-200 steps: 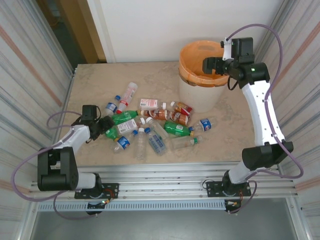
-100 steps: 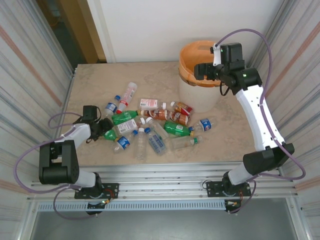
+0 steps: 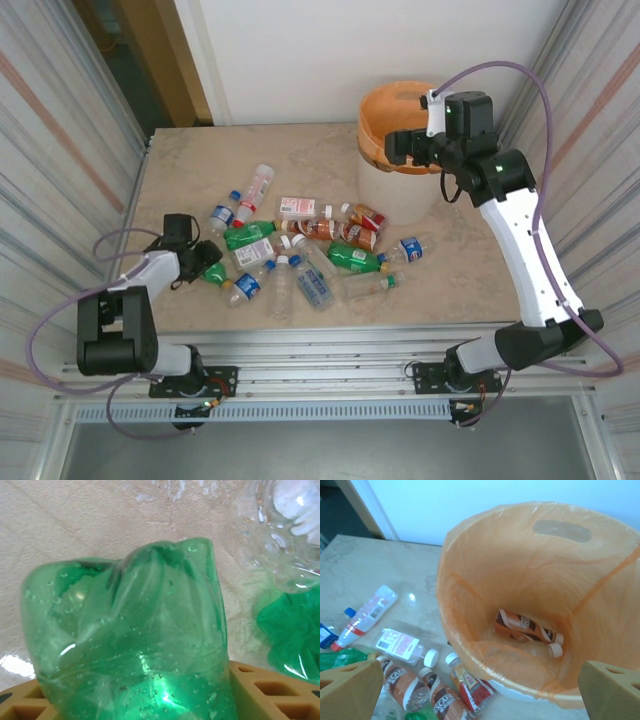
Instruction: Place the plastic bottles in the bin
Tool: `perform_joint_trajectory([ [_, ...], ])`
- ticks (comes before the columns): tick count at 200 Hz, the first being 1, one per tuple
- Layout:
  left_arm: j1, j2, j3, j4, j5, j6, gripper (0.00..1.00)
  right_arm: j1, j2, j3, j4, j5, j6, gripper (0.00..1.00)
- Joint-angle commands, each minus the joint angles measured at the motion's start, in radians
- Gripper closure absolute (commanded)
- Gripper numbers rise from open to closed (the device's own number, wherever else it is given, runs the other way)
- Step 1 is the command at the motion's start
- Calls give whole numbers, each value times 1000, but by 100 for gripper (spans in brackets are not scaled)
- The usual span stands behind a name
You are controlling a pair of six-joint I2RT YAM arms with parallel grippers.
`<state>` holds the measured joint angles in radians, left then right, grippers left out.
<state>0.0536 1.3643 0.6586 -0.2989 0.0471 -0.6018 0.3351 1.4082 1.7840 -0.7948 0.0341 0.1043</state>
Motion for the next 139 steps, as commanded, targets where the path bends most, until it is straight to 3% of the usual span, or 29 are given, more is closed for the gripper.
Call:
perform_joint_trajectory([
  [1,8,-102,1,-74,-29,3,58,20,-46,-9,27,19,20,2],
  [71,-19,-463,68,-203,66,-27,65,144,-126,-84,79,-12,49,2],
  [139,-291,-525,206,-139,-8,-118,68,292,-135,-402,364,-316,228,2],
])
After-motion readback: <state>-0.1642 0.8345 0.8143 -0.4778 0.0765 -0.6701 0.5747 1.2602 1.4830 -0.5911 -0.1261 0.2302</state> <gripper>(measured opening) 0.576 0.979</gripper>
